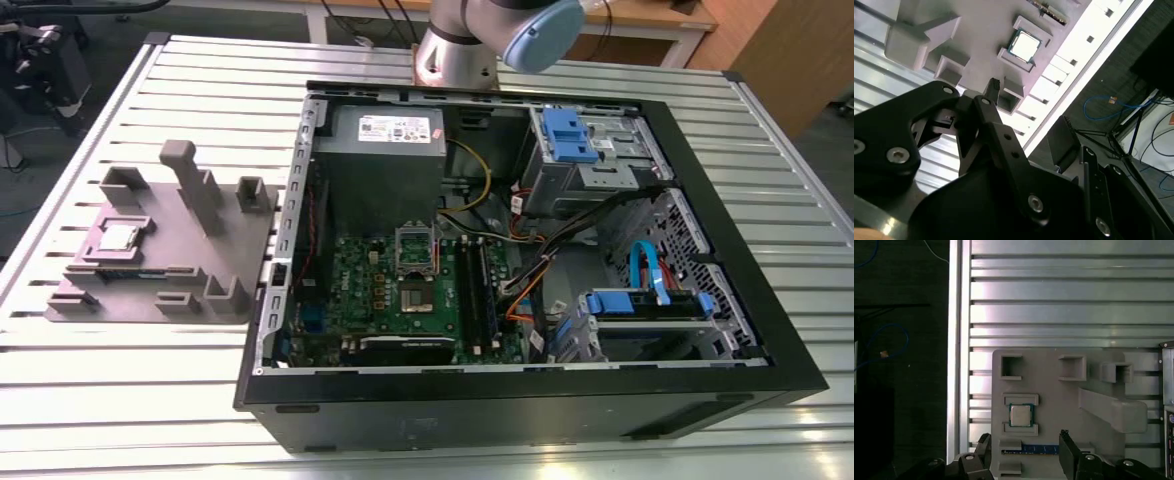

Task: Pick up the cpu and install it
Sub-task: 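Pick up the cpu and move it towards the insertion slot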

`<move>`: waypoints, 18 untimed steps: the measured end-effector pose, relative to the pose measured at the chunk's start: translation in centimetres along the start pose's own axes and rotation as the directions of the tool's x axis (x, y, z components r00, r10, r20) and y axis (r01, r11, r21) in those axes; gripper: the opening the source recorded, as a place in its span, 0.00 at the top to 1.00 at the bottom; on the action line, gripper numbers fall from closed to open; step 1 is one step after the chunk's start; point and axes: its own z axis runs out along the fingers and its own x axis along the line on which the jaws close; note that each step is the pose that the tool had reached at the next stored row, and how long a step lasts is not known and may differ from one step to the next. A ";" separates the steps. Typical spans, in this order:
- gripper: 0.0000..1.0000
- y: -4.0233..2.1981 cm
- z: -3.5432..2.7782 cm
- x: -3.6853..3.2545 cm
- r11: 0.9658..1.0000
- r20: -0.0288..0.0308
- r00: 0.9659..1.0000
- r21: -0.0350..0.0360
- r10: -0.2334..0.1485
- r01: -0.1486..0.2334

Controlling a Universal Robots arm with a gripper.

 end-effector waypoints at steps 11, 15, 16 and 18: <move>0.35 -0.01 0.30 0.00 1.000 0.000 1.000 0.000 0.000 0.000; 0.35 -0.02 0.42 0.00 1.000 0.000 1.000 0.000 0.000 0.000; 0.35 -0.02 0.46 0.00 1.000 0.000 1.000 -0.001 0.000 0.000; 0.35 -0.02 0.55 -0.01 1.000 0.000 1.000 -0.001 0.000 0.000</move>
